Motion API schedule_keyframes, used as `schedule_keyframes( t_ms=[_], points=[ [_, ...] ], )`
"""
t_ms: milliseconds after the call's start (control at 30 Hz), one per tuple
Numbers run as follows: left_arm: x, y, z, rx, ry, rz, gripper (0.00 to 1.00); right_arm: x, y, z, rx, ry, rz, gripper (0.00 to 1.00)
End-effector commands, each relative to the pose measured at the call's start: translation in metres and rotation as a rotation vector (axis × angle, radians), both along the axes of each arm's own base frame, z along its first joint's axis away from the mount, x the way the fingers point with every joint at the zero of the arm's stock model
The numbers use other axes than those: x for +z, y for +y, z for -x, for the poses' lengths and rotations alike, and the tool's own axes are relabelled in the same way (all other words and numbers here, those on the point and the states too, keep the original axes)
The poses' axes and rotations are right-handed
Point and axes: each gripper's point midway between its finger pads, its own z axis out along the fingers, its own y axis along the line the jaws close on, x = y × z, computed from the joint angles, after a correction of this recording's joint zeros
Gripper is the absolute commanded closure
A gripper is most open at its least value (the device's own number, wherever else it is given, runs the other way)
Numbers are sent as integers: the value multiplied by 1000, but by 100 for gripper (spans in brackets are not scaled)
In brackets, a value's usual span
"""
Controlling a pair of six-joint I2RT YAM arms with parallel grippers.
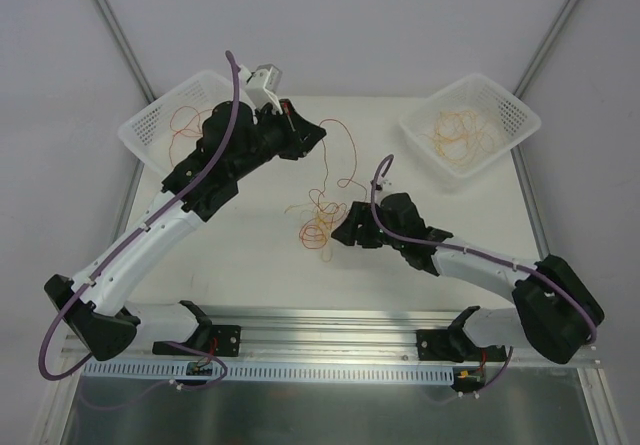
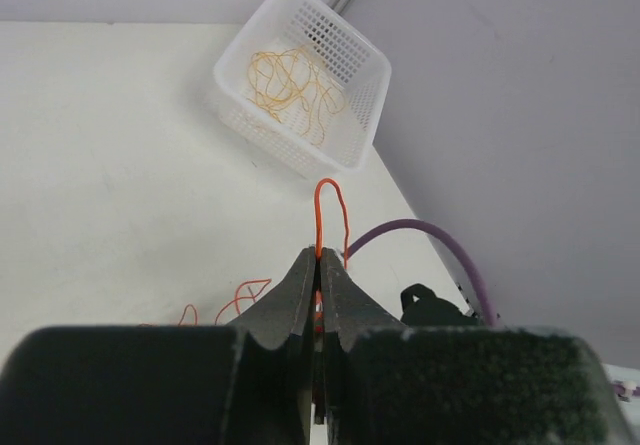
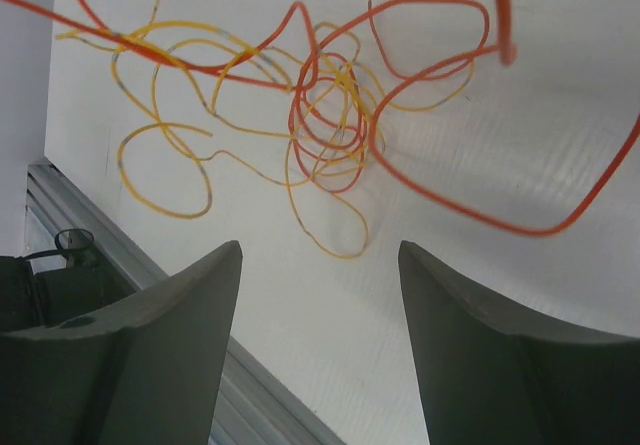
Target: Untangle the cables
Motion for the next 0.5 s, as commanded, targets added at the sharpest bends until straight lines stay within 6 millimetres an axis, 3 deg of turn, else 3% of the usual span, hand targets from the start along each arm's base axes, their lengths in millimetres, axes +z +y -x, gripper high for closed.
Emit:
schedule_keyframes(
  t_ms=[0, 367, 467],
  points=[
    [35, 6, 5, 30, -50, 82, 100, 25, 22, -25, -32, -95, -126, 32],
    [43, 12, 11, 50, -50, 113, 100, 2, 46, -55, -67, -118, -72, 35],
    [42, 15, 13, 56, -50, 115, 100, 7, 51, -60, -69, -137, -92, 37]
  ],
)
